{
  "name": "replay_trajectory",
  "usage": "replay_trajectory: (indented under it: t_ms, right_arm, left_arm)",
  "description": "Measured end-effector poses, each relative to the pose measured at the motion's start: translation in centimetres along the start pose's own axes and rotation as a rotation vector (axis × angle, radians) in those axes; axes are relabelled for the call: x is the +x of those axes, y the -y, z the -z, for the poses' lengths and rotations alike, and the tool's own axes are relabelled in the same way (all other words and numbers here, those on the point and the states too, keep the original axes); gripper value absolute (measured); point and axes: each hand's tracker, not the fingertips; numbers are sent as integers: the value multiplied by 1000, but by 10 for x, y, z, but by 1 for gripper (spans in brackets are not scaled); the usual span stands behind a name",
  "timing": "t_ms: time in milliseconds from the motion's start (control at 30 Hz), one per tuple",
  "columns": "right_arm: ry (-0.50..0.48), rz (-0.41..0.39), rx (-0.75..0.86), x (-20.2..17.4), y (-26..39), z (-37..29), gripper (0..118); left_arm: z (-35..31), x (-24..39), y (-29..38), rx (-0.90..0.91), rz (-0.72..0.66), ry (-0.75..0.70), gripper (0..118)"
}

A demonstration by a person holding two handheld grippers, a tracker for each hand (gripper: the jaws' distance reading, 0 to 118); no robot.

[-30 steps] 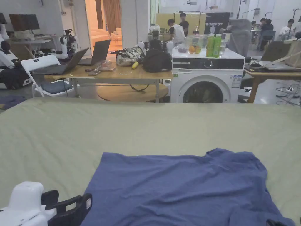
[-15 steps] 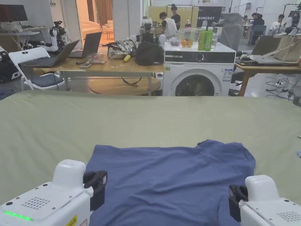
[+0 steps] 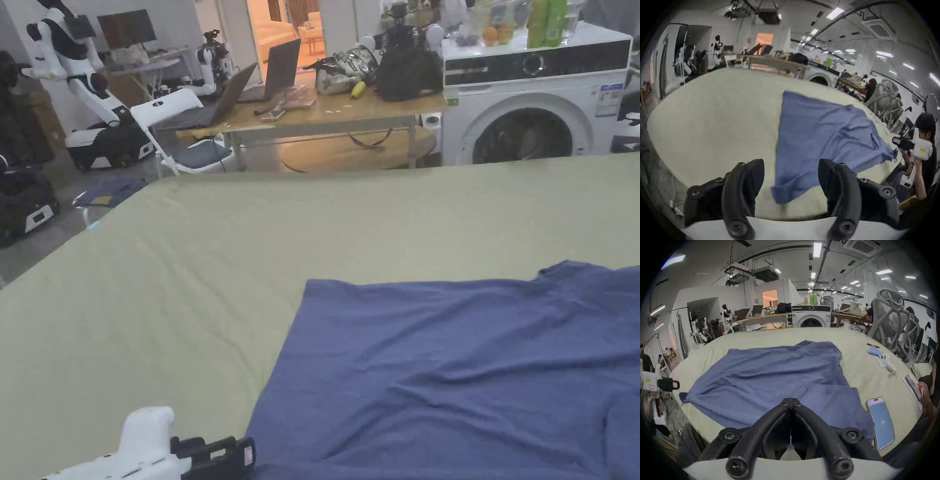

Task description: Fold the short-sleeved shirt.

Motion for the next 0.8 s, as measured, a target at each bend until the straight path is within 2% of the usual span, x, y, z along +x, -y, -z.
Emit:
replay_trajectory:
  t_ms: [33, 67, 100, 133, 167, 233, 300, 367, 400, 433, 467, 500, 600, 733, 800]
  right_arm:
    - [-4, -4, -9, 0, 2, 0, 0]
    - [-6, -10, -16, 0, 3, -1, 0]
    - [-2, -18, -21, 0, 5, -3, 0]
    - [2, -22, -25, 1, 7, -5, 0]
    - [5, -21, -28, 3, 7, -6, 0]
    - [20, -6, -38, 8, 9, -11, 0]
    - [39, 18, -40, 16, 12, -17, 0]
    - [69, 44, -41, 24, 14, -23, 0]
    - [95, 59, -34, 30, 16, -28, 9]
    - [124, 71, -26, 36, 18, -32, 29]
    - [157, 82, -19, 42, 21, -35, 56]
    - [185, 96, -23, 49, 24, -37, 64]
    - [219, 160, -80, 73, 32, -36, 63]
    - [243, 176, -146, 87, 46, -27, 63]
    - [262, 220, -209, 92, 55, -17, 61]
  left_arm:
    - [5, -3, 6, -33, 4, -3, 63]
    - [10, -5, 10, -59, 7, -17, 42]
    - [15, -7, 13, -93, 13, -41, 31]
    - [22, -8, 17, -122, 12, -60, 29]
    - [25, -9, 18, -127, 10, -58, 22]
    - [29, -7, 21, -116, 17, -64, 19]
    - [28, -1, 16, -119, 33, -61, 0]
    - [31, 8, 16, -126, 71, -23, 0]
    - [34, 14, 17, -148, 122, -71, 0]
    - [37, 20, 19, -165, 178, -84, 0]
    - [38, 24, 21, -155, 211, -93, 0]
    - [40, 27, 21, -151, 232, -112, 0]
    - [42, 31, 21, -166, 260, -127, 0]
    - [42, 26, 23, -169, 261, -131, 0]
    - [41, 24, 24, -164, 247, -127, 0]
